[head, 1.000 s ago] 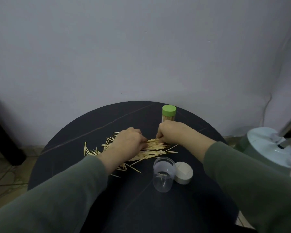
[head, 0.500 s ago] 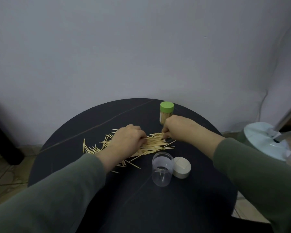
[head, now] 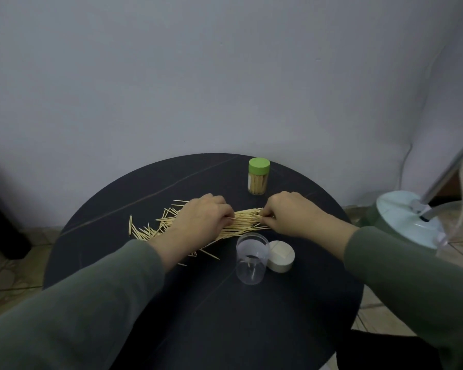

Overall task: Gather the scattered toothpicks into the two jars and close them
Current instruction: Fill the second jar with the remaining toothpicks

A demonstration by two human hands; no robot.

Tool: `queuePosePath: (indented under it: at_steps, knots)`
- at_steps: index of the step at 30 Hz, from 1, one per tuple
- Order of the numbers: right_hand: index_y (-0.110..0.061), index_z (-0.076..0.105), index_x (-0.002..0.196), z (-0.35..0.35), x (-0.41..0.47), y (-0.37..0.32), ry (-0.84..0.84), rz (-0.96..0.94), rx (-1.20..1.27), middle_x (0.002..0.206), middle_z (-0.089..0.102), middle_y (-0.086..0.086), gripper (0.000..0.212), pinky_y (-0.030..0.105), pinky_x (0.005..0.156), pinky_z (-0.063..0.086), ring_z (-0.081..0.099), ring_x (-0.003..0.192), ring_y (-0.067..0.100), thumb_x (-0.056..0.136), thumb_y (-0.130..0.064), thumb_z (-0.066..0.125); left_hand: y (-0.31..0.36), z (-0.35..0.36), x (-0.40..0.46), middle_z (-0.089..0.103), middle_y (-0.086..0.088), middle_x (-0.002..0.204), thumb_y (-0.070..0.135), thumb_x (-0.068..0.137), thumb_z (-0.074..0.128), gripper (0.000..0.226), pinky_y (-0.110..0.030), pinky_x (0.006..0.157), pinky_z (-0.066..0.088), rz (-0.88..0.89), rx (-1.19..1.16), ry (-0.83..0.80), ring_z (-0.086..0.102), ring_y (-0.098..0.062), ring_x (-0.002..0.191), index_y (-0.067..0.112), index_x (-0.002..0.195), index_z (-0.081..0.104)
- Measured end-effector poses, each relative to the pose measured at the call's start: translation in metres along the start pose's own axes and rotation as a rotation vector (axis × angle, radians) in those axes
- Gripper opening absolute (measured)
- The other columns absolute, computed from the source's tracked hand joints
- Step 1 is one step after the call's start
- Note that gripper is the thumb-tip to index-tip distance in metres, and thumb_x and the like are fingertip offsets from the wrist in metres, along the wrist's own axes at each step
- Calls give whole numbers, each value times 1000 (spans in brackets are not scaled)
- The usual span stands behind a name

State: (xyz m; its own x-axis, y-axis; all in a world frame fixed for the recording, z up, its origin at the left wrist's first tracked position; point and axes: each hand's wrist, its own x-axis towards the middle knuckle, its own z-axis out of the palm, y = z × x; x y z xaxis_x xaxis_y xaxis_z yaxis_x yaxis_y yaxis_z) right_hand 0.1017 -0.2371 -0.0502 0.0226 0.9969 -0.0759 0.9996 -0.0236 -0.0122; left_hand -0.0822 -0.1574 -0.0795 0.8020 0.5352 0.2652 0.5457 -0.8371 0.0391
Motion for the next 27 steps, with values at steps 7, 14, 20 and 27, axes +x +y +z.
queuePosePath:
  at_steps: [7, 14, 20, 27]
  knots:
    - [-25, 72, 89, 3, -8, -9, 112, -13, -155, 83, 65, -4, 32, 36, 80, 32, 57, 81, 17, 97, -36, 43, 8, 4, -2, 60, 4, 113, 35, 99, 44, 27, -31, 80, 47, 79, 63, 68, 55, -16, 99, 23, 114, 64]
    - [-30, 72, 107, -1, -11, -10, 170, 62, -38, 108, 64, -7, 27, 39, 90, 32, 54, 99, 17, 97, -41, 49, 7, 1, -4, 59, 7, 115, 34, 99, 47, 25, -28, 83, 47, 15, -12, 113, 54, -12, 101, 23, 116, 62]
    - [-34, 70, 111, -5, -19, -5, 208, 111, 200, 101, 65, -12, 27, 39, 96, 30, 56, 97, 12, 96, -45, 50, 10, -6, -5, 60, 9, 100, 27, 94, 58, 13, -26, 80, 46, -196, -335, 236, 54, -9, 93, 23, 103, 66]
    - [-29, 73, 109, -3, -24, -2, 331, 129, 685, 97, 64, -18, 27, 48, 98, 43, 58, 104, 12, 87, -43, 64, 15, -27, -4, 59, 11, 83, 21, 94, 59, 8, -10, 57, 39, -385, -755, 373, 52, -2, 71, 22, 98, 66]
